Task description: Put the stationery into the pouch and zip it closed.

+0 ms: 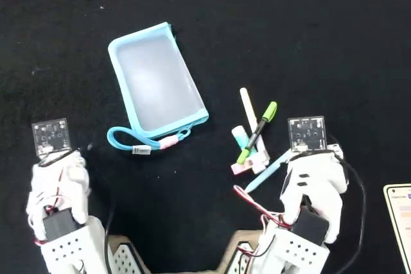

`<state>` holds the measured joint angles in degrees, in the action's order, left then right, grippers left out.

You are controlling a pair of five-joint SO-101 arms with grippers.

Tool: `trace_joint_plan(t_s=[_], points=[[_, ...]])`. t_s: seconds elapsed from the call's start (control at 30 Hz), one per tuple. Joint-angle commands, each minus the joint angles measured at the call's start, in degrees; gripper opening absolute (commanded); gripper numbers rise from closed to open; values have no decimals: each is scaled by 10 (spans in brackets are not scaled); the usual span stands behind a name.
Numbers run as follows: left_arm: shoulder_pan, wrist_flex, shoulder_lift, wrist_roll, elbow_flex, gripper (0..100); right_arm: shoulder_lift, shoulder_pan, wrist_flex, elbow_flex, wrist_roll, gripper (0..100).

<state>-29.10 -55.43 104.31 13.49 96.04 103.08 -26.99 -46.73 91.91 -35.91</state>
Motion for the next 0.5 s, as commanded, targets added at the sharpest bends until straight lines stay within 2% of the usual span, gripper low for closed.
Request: trace_joint_plan(t_s=[0.0,0.03,0.1,0.3,0.47], points=[[-39,62,4,200,12,30,52,-11,16,-55,-10,12],[-36,62,4,226,11,30,52,-8,14,-65,-10,12],[-20,78,4,229,3,30,53,7,-4,-97,-10,12],[58,98,4,87,-95,30,50,98,-100,-231,-10,12],[110,75,4,44,-147,30,48,176,-180,-328,3,12]])
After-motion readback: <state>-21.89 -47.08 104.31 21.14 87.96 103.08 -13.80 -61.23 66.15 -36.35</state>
